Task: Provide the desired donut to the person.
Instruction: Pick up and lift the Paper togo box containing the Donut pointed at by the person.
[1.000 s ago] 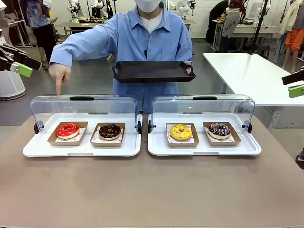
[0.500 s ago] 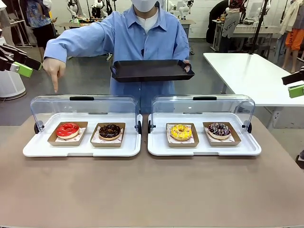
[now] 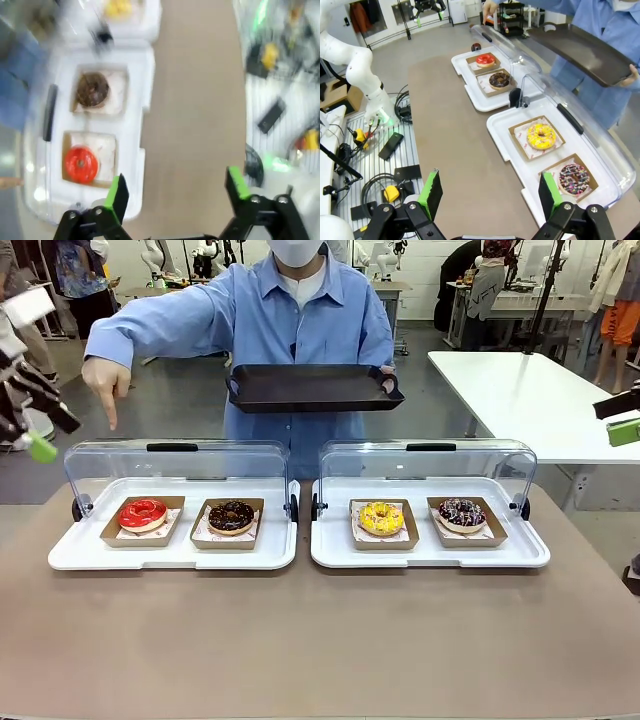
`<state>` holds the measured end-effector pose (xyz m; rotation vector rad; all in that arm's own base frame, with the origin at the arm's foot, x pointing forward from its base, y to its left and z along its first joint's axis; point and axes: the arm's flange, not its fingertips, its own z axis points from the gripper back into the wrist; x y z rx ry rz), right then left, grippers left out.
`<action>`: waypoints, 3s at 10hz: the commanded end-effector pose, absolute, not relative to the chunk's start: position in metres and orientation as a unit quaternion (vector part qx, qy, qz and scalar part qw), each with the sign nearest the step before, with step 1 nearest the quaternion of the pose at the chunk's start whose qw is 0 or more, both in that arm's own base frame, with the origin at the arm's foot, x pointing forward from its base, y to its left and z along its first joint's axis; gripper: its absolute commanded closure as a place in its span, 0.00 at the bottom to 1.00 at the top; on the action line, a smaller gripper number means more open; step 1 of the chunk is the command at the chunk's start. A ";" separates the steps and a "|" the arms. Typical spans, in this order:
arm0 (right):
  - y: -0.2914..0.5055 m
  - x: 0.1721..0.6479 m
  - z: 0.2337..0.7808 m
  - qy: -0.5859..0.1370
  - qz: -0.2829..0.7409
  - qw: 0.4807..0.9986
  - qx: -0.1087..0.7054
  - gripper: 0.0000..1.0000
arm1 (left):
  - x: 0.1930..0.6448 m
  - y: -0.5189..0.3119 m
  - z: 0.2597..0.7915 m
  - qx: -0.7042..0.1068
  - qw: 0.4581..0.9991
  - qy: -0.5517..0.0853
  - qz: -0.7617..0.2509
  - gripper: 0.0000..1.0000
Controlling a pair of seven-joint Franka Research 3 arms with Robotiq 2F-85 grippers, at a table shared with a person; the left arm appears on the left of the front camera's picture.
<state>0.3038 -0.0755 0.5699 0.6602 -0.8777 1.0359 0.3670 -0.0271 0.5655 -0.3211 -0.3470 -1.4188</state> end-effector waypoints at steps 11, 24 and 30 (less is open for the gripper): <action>-0.075 0.306 0.569 -0.409 0.472 0.718 0.307 0.00 | 0.364 -0.043 0.525 0.029 0.691 0.017 -0.722 0.00; -0.075 0.306 0.569 -0.409 0.472 0.718 0.307 0.00 | 0.445 -0.073 0.373 0.060 0.676 -0.016 -0.735 0.00; -0.075 0.306 0.569 -0.409 0.472 0.718 0.307 0.00 | 0.453 -0.075 0.365 0.005 0.667 -0.071 -0.741 0.00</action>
